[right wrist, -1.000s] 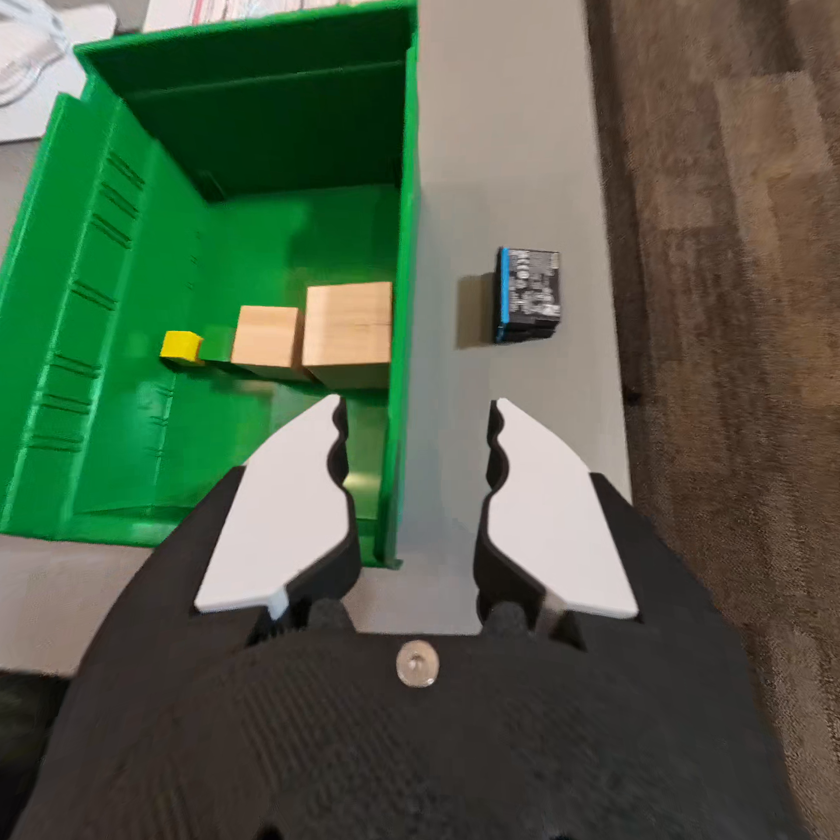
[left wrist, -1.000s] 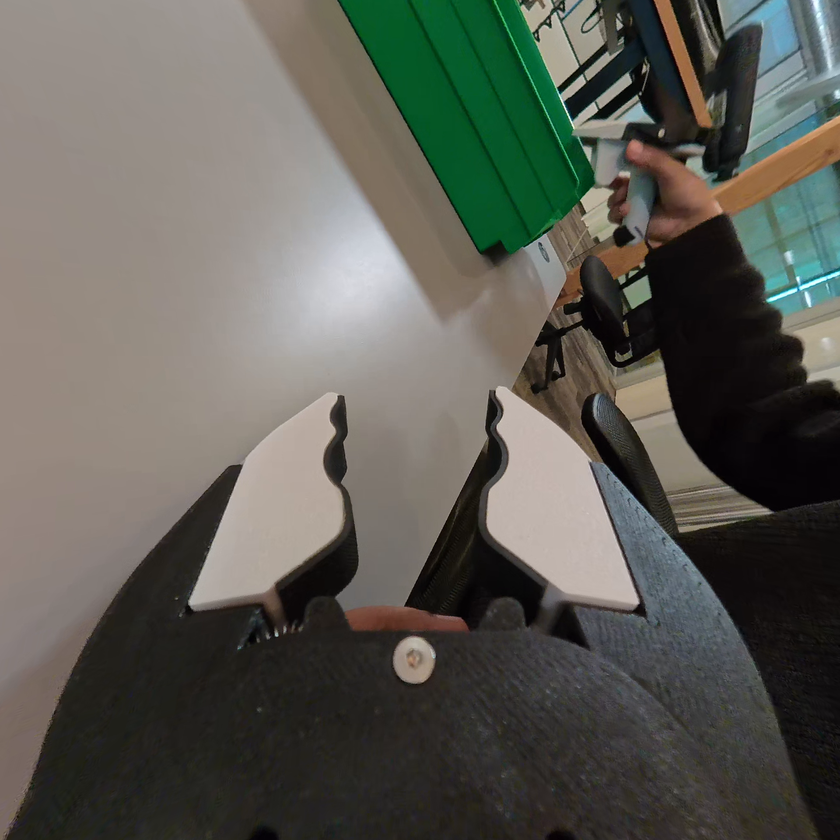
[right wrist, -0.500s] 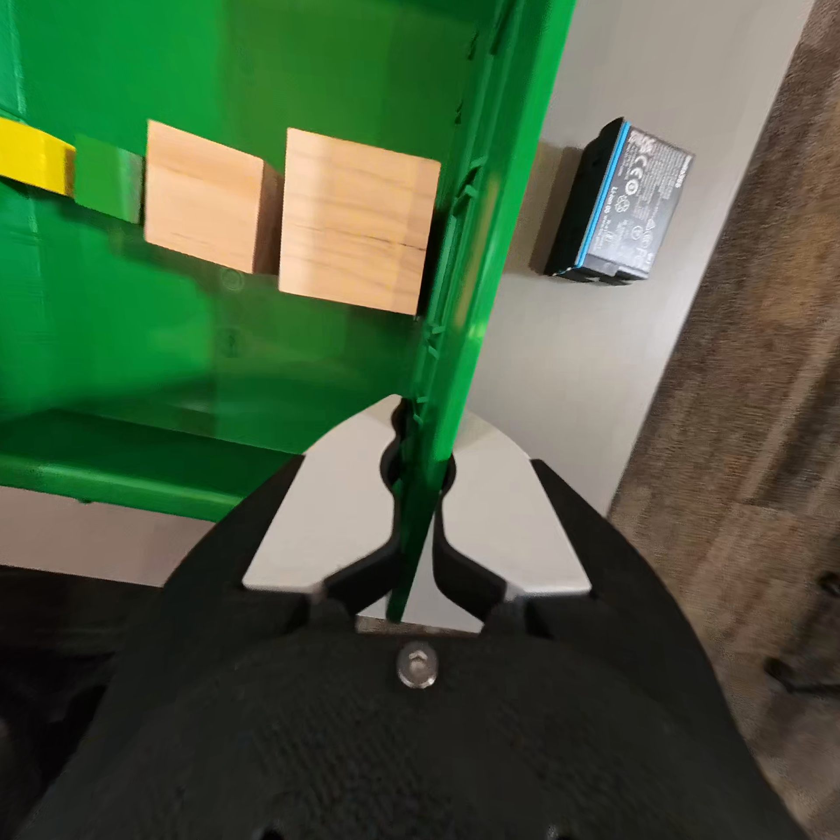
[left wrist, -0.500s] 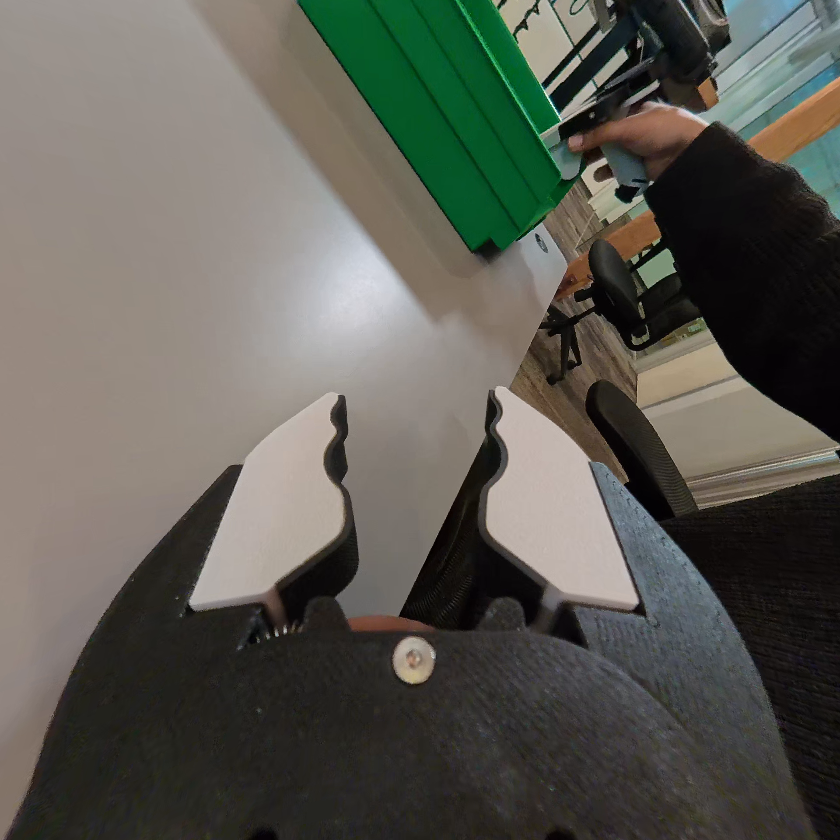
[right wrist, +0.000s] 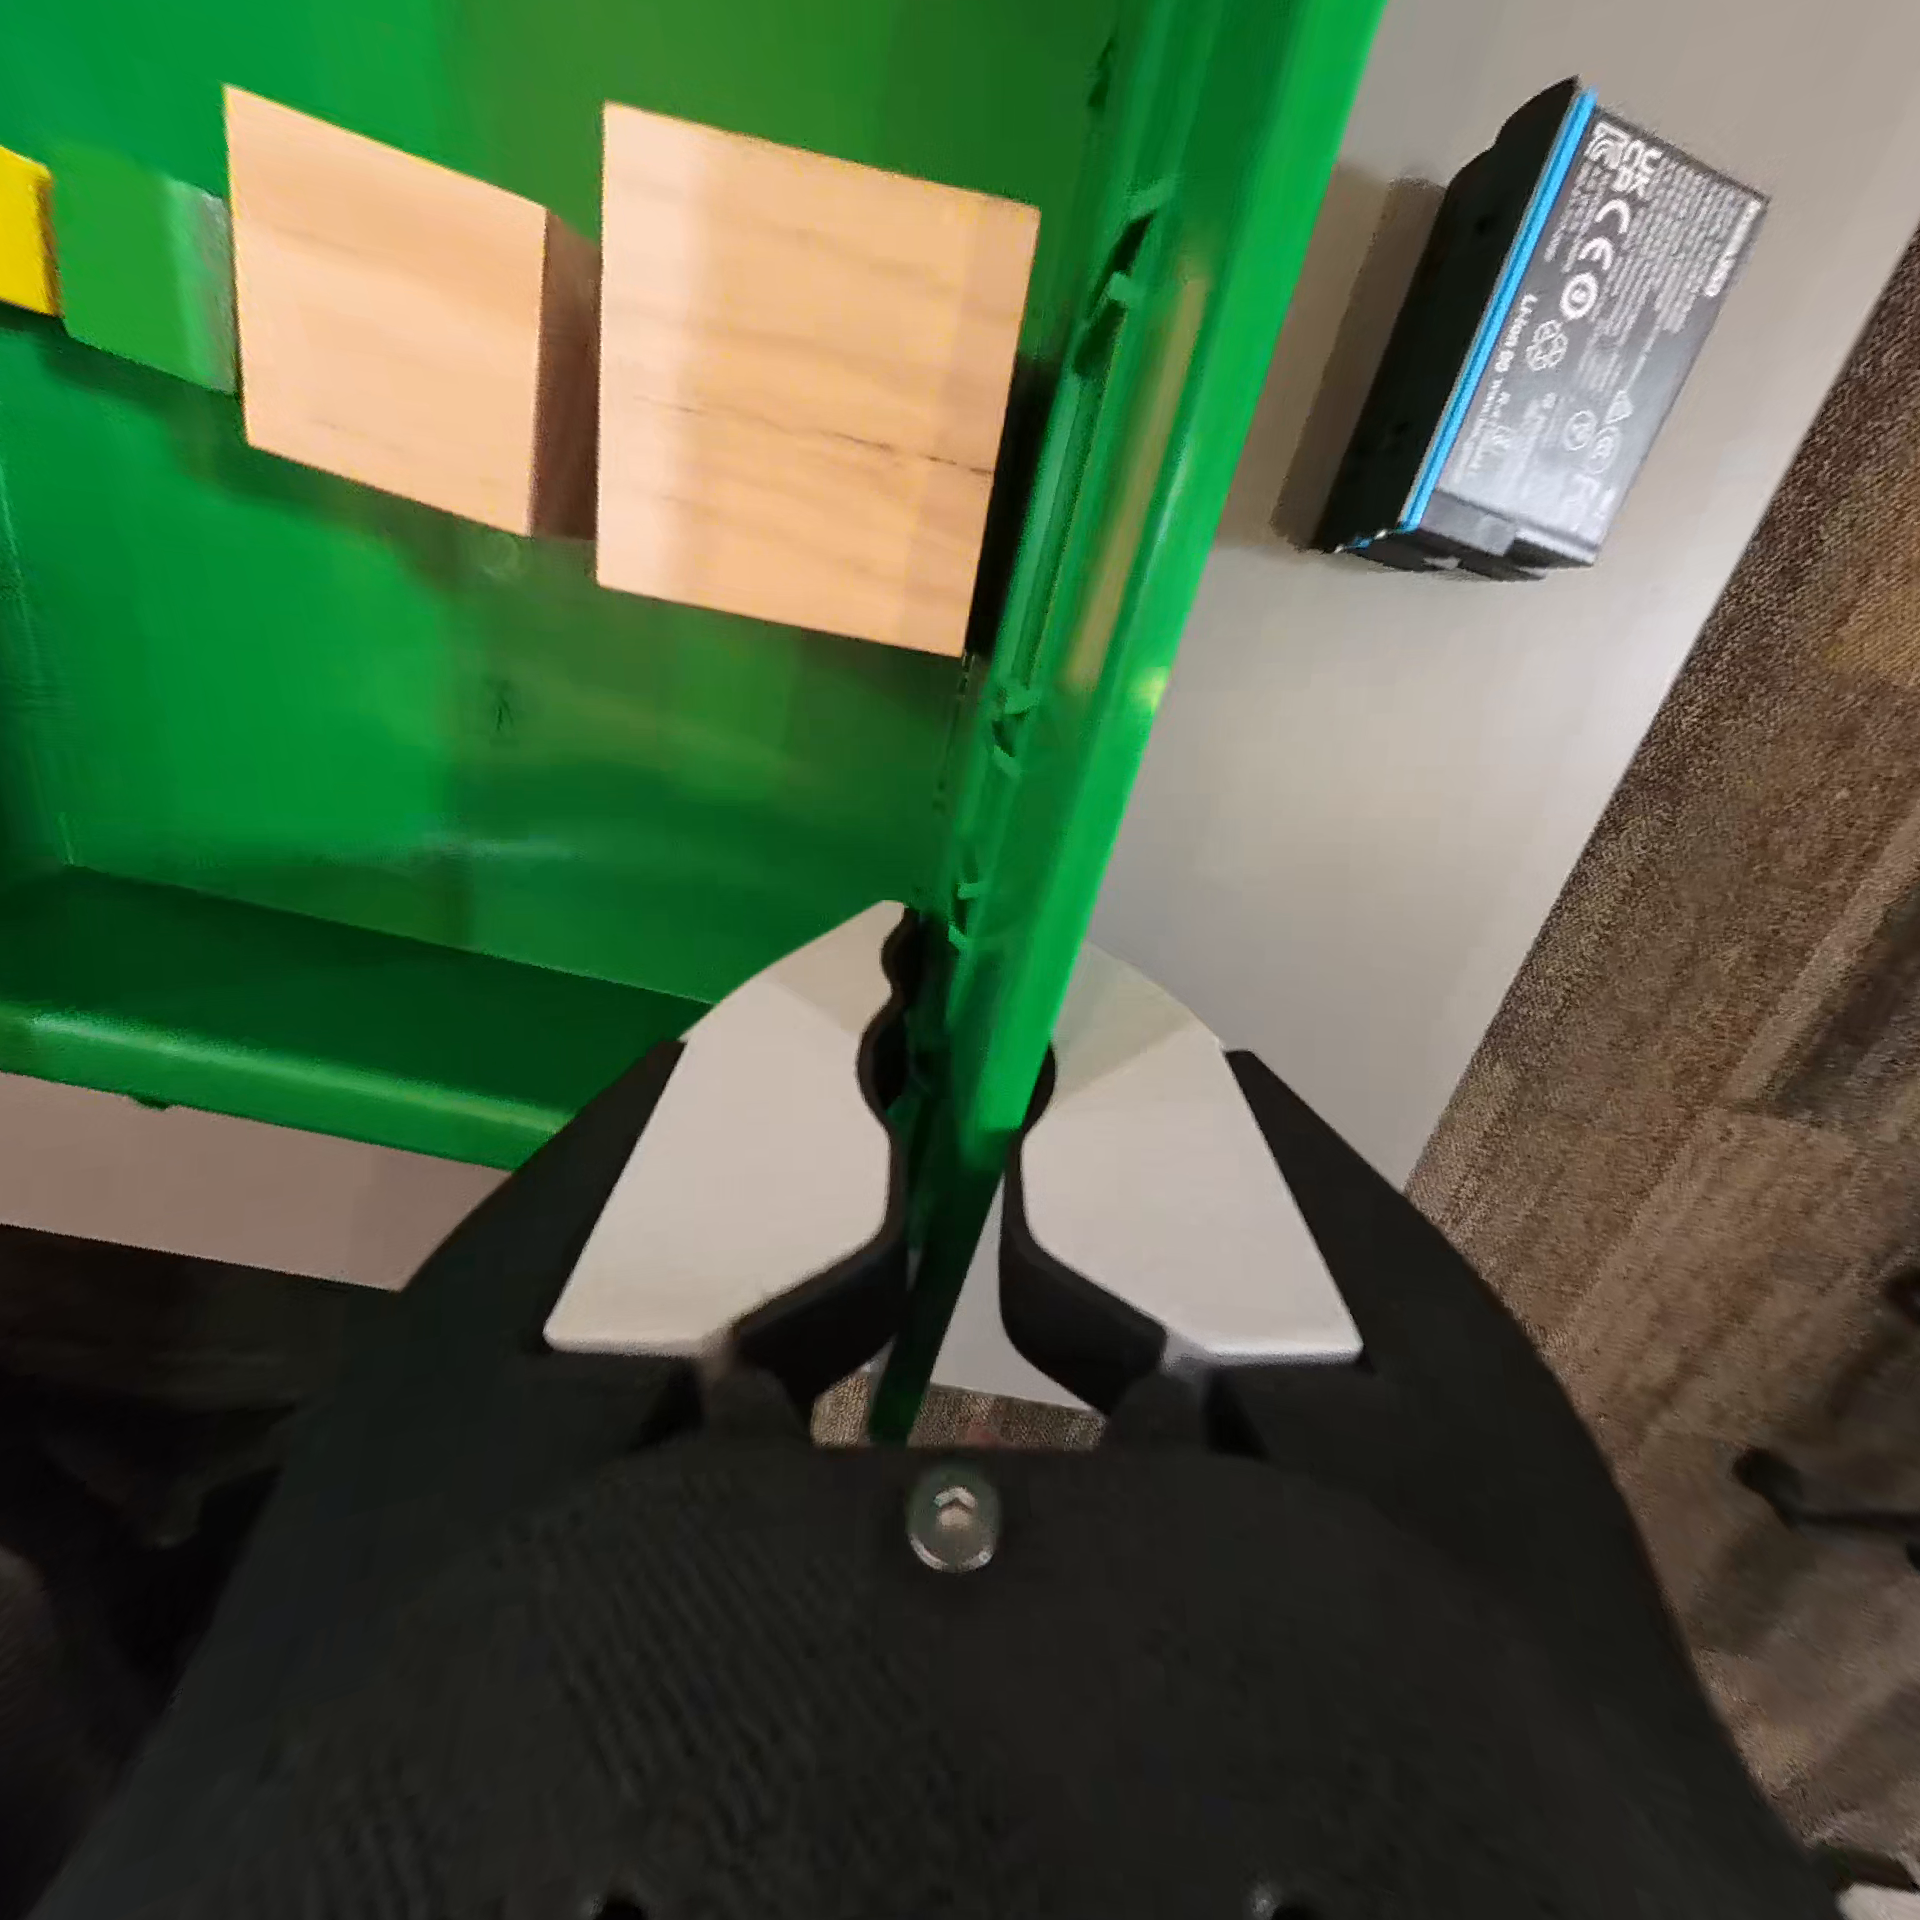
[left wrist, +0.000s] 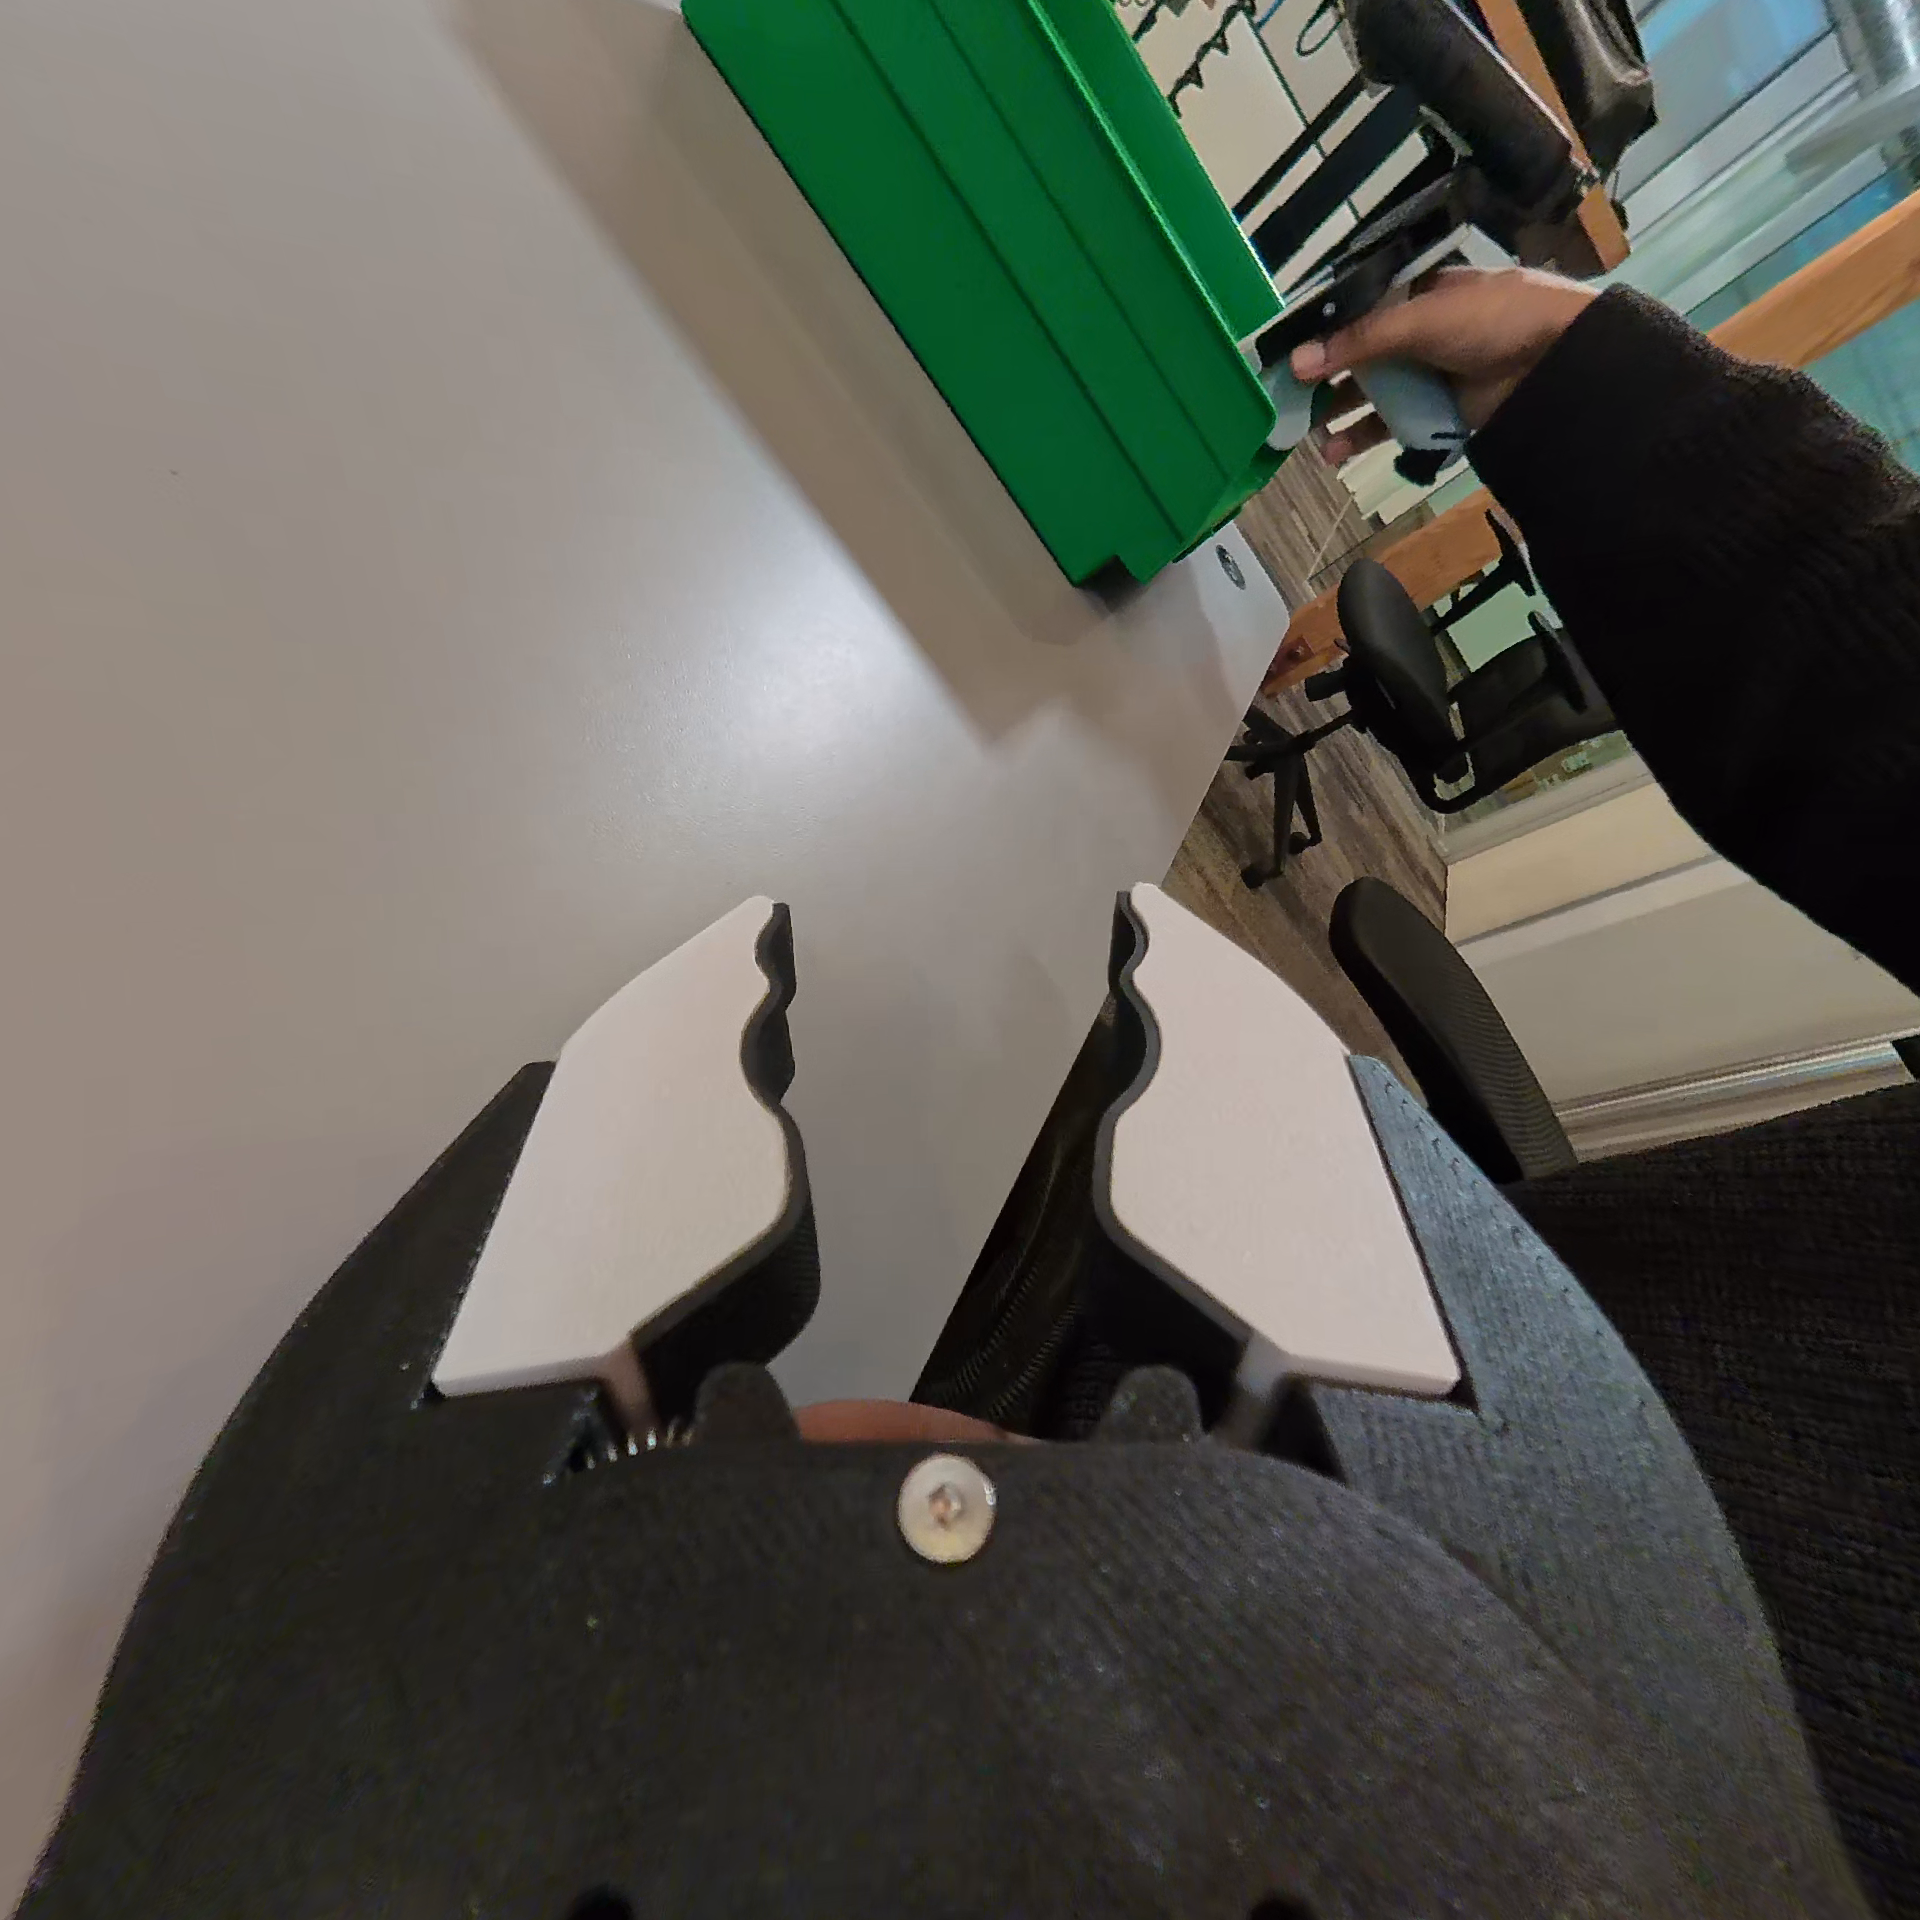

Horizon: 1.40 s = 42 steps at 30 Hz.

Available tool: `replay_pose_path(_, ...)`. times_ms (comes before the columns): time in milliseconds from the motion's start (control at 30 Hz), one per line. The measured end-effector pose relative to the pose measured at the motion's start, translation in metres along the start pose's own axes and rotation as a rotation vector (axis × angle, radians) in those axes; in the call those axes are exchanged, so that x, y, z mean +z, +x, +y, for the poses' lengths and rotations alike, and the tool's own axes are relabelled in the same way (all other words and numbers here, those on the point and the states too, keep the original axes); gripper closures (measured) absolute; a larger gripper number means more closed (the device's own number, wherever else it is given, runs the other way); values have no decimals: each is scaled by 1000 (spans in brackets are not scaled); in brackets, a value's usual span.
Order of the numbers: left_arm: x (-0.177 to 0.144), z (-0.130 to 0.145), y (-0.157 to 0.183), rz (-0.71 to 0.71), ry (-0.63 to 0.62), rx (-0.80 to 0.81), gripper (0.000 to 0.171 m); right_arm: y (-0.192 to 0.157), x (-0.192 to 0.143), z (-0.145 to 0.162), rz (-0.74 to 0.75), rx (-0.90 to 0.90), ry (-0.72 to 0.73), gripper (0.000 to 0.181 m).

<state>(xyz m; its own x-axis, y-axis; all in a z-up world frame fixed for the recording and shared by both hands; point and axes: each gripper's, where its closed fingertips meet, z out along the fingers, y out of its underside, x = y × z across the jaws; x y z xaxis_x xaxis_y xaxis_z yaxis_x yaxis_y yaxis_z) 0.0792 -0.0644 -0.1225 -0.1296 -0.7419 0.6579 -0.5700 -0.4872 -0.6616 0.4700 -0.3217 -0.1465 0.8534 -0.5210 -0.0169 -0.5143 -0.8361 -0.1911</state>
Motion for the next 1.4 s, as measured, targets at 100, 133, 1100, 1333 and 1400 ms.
replay_pose_path(100, 2, 2, -1, -4, -8, 0, 112, -4, 0, -1, -69, 71, 5, 175)
replay_pose_path(133, 2, 2, -1, -3, -9, -1, 112, -4, 0, -1, -89, 91, 12, 175)
replay_pose_path(1100, 5, -24, 27, 23, 227, -56, 91, -142, -25, -75, -206, 17, 105, 177)
replay_pose_path(1333, -73, -87, 24, -279, 448, 193, 85, -248, -5, -112, -220, -47, 97, 177)
replay_pose_path(1400, -115, -113, 7, -439, 471, 292, 75, -277, 2, -122, -217, -43, 107, 177)
